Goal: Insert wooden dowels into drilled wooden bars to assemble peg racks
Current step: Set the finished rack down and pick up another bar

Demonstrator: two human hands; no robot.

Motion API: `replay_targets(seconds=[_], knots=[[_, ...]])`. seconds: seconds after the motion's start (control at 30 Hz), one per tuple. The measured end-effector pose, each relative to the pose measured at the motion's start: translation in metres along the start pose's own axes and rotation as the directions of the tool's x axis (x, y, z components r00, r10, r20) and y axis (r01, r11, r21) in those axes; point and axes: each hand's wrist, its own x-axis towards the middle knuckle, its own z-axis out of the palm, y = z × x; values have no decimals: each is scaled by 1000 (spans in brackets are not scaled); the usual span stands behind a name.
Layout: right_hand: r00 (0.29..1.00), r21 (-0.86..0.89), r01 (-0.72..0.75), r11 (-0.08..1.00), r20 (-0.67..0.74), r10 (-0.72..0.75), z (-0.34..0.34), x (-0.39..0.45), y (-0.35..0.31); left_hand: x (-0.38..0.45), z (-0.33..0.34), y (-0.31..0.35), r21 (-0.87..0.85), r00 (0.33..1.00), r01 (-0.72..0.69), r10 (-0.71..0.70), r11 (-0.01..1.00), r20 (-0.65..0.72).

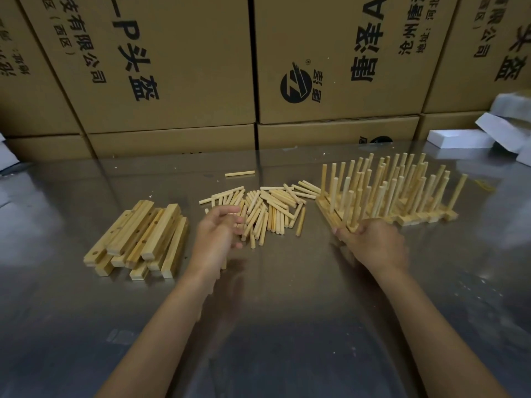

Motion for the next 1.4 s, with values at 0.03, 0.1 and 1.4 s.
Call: replay_targets(seconds=[0.03, 0.1, 1.4], knots=[[1000, 8, 1, 1000, 9, -1, -1, 1, 1, 2, -4, 1, 16, 1000, -13, 13, 1000, -17], [997, 87, 20, 996, 75, -26, -1, 3, 0, 4, -12, 2, 130, 992, -92, 103, 987, -77], [490, 304, 776, 552, 260, -832, 62, -100, -77, 16, -44, 16, -464, 986, 157, -112, 872, 124]])
